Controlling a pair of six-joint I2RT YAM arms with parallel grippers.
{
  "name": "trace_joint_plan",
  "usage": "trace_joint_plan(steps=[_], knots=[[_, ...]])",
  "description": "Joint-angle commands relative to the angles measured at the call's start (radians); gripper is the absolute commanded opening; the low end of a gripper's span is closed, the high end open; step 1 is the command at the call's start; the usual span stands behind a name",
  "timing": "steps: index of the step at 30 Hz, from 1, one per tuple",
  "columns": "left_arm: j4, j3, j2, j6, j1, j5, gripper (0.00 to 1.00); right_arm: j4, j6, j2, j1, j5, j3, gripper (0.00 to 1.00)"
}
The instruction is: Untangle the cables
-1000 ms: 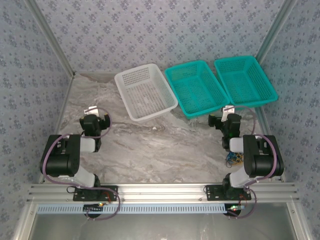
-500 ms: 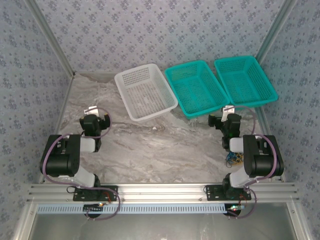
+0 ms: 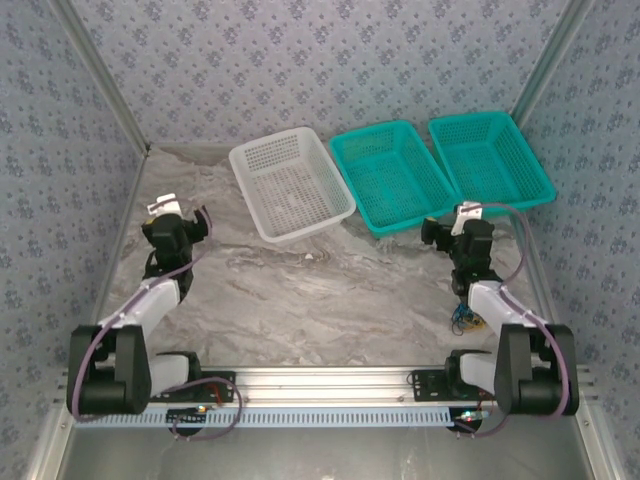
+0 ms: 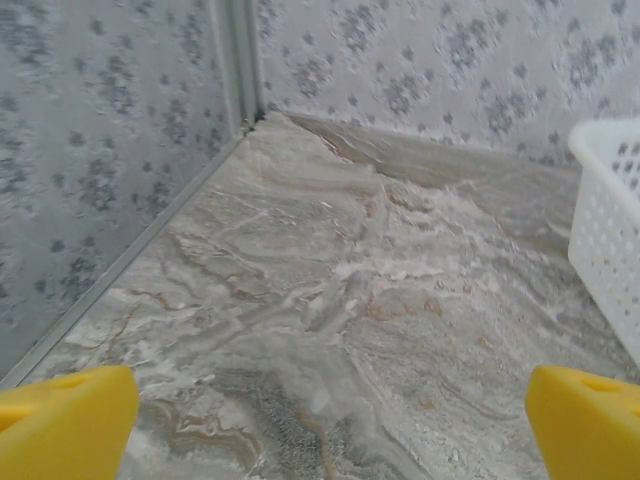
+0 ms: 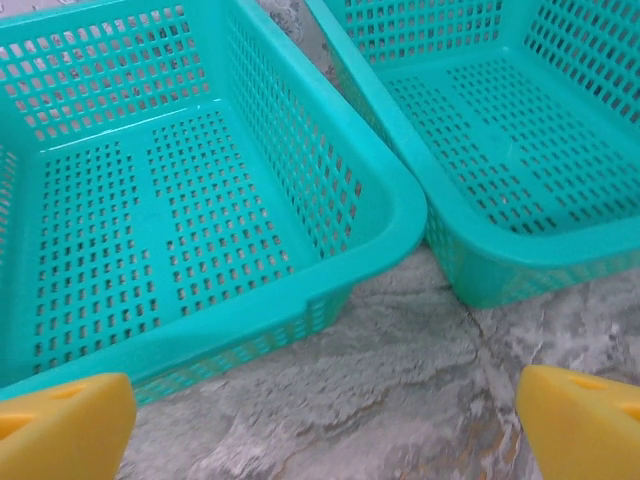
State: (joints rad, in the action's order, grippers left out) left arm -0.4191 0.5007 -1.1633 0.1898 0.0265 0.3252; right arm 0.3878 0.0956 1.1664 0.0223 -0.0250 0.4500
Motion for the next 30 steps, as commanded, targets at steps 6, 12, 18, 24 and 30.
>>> trace_joint_plan(steps=[6, 12, 18, 24, 30], knots=[[0.337, 0.027, 0.215, 0.345, 0.005, 0.062, 1.0, -0.61, 0.281, -0.121, -0.004, -0.087, 0.171, 1.0], [0.687, 0.118, 0.231, 0.615, 0.006, -0.001, 1.0, -1.015, 0.492, -0.125, 0.068, -0.09, 0.26, 1.0], [0.752, 0.112, 0.235, 0.67, 0.005, -0.085, 1.0, -1.228, 0.526, -0.141, 0.181, -0.017, 0.319, 1.0], [0.729, 0.127, 0.244, 0.598, 0.005, -0.145, 1.0, -1.35, 0.546, -0.05, 0.313, 0.022, 0.366, 1.0], [0.723, 0.142, 0.243, 0.623, 0.005, -0.152, 0.99, -1.415, 0.542, 0.036, 0.323, 0.028, 0.405, 1.0]])
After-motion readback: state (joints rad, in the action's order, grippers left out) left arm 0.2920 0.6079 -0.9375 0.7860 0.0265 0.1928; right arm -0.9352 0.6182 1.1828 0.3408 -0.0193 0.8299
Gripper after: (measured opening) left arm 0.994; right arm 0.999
